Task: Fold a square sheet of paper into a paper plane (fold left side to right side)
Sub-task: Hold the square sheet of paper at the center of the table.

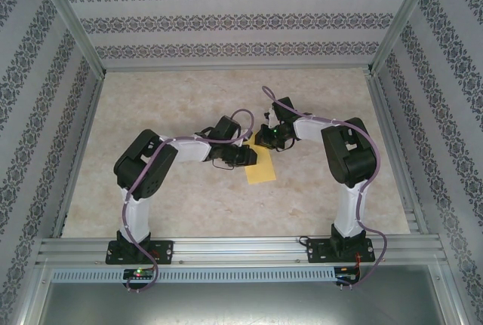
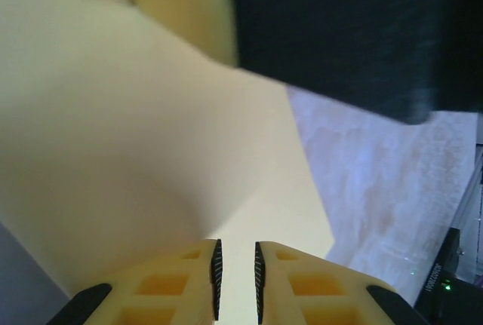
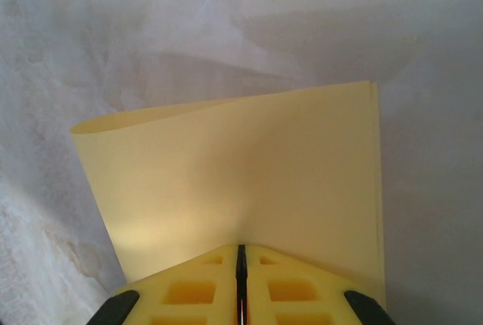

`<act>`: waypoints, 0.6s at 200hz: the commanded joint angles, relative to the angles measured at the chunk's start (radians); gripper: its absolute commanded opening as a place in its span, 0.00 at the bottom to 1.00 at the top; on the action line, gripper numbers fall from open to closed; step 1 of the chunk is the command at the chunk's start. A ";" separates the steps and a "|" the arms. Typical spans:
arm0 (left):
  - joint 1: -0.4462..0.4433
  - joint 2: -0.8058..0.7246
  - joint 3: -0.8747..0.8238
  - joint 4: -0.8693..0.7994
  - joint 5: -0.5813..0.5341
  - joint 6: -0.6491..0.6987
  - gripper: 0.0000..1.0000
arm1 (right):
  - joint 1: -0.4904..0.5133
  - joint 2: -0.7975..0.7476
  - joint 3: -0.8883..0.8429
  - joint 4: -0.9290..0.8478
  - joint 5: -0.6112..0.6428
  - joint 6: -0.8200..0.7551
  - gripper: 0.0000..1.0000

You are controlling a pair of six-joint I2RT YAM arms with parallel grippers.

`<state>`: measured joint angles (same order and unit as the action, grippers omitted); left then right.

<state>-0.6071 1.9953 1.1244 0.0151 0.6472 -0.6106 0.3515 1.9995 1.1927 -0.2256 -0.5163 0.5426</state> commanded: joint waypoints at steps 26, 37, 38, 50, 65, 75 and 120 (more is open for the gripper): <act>-0.013 0.029 0.007 -0.044 -0.041 0.019 0.23 | -0.007 -0.090 -0.026 0.045 0.035 -0.007 0.12; -0.016 0.029 0.005 -0.054 -0.050 0.016 0.23 | -0.014 -0.134 -0.043 0.066 0.046 -0.005 0.13; -0.016 0.028 0.005 -0.055 -0.050 0.016 0.23 | -0.014 -0.139 -0.045 0.067 0.048 -0.006 0.13; -0.020 0.030 0.004 -0.061 -0.055 0.014 0.23 | -0.022 -0.194 -0.068 0.074 0.065 -0.005 0.15; -0.025 0.030 0.007 -0.073 -0.064 0.015 0.23 | -0.026 -0.258 -0.097 0.052 0.078 -0.014 0.17; -0.028 0.030 0.014 -0.081 -0.068 0.018 0.23 | -0.026 -0.294 -0.117 0.026 0.078 -0.021 0.17; -0.032 0.021 0.037 -0.111 -0.079 0.031 0.23 | 0.014 -0.444 -0.301 -0.041 0.044 -0.011 0.08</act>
<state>-0.6228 2.0006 1.1465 -0.0223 0.5991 -0.6064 0.3374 1.5917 0.9894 -0.1978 -0.4633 0.5426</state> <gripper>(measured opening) 0.228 0.098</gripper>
